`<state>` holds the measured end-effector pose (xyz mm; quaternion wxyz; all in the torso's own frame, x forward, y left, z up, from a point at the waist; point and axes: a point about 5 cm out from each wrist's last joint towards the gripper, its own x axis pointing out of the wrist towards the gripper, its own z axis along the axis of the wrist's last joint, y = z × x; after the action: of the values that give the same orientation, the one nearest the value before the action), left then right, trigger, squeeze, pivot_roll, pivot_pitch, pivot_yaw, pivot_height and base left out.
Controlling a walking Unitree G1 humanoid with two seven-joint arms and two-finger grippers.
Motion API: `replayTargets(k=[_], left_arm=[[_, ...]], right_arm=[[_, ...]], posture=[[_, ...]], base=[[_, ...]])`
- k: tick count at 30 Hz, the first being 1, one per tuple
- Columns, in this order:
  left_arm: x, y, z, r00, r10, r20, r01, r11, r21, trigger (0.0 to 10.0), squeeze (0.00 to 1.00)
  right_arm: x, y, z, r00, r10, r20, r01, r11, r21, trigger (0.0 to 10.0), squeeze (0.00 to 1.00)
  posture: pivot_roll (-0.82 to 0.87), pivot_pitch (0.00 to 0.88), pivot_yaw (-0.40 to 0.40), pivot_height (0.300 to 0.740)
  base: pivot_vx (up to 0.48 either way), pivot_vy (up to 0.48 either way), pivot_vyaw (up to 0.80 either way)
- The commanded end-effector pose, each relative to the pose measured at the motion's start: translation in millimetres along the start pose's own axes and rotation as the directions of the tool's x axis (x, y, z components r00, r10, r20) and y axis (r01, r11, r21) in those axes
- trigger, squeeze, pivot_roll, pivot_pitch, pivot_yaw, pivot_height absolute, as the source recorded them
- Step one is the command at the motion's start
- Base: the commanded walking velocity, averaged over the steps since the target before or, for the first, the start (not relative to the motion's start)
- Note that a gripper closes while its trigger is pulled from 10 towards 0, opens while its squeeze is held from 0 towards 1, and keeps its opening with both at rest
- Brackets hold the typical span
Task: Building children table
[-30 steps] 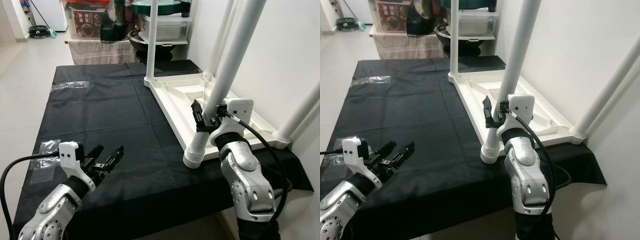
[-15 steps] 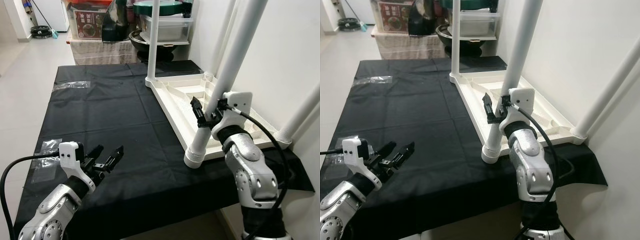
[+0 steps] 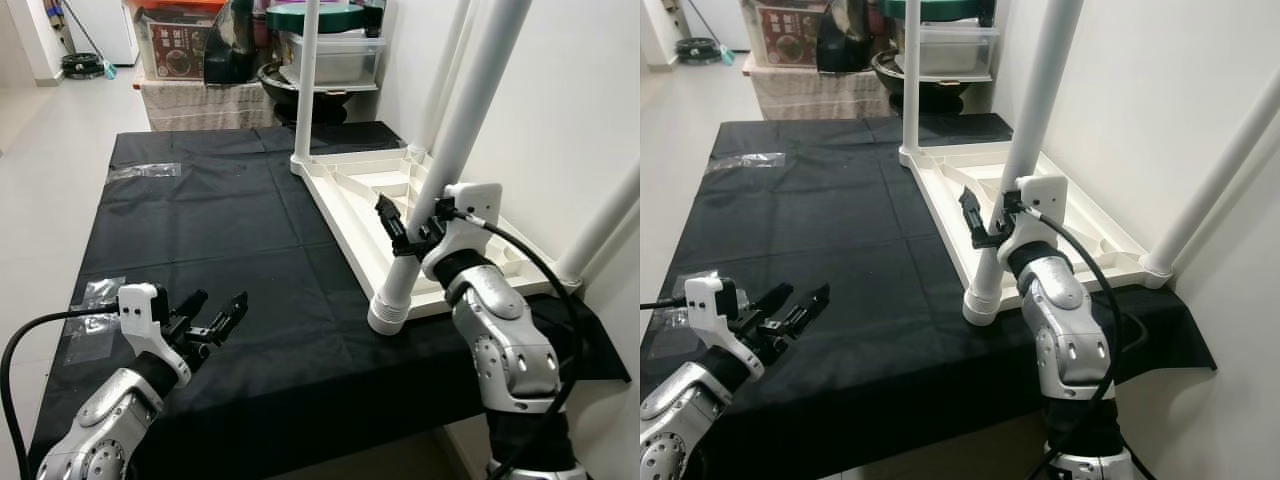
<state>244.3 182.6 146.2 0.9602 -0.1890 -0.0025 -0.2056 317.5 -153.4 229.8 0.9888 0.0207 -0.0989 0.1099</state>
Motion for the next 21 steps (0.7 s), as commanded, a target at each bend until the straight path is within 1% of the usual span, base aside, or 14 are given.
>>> replayTargets(k=[1, 8, 12, 17, 21], left_arm=[[1.3, -0.4, -3.7, 1.0, -0.009, -0.019, 0.009, 1.0, -0.005, 10.0, 0.0], [1.1, -0.5, -3.8, 1.0, -0.008, -0.02, 0.008, 1.0, -0.005, 10.0, 0.0], [0.7, 0.0, -3.8, 1.0, -0.009, -0.019, 0.009, 1.0, -0.006, 10.0, 0.0], [1.2, -0.7, -3.6, 1.0, -0.014, -0.02, 0.014, 1.0, -0.006, 10.0, 0.0], [0.2, 0.1, -4.7, 1.0, -0.011, -0.023, 0.011, 1.0, -0.007, 10.0, 0.0]], right_arm=[[0.0, -5.0, -0.5, 1.0, 0.001, -0.003, -0.001, 1.0, 0.0, 10.0, 0.0], [1.2, -6.4, -1.0, 0.999, 0.038, 0.0, -0.038, 0.999, -0.004, 10.0, 0.0], [4.2, -10.3, -1.3, 0.998, 0.068, 0.007, -0.068, 0.998, -0.012, 10.0, 0.0], [9.8, -19.7, -3.1, 0.996, 0.091, 0.005, -0.091, 0.996, -0.019, 10.0, 0.0], [11.7, -22.0, -2.2, 0.993, 0.116, 0.006, -0.116, 0.993, -0.017, 10.0, 0.0]], posture=[[0.02, 0.0, -0.073, 0.74], [0.02, 0.0, -0.073, 0.74], [0.02, 0.0, -0.073, 0.74], [0.02, 0.0, -0.071, 0.74], [0.02, 0.0, -0.072, 0.74]], base=[[0.0, 0.0, 0.0], [0.0, 0.0, 0.0], [0.0, 0.0, 0.0], [0.0, 0.0, 0.0], [0.0, 0.0, 0.0]])
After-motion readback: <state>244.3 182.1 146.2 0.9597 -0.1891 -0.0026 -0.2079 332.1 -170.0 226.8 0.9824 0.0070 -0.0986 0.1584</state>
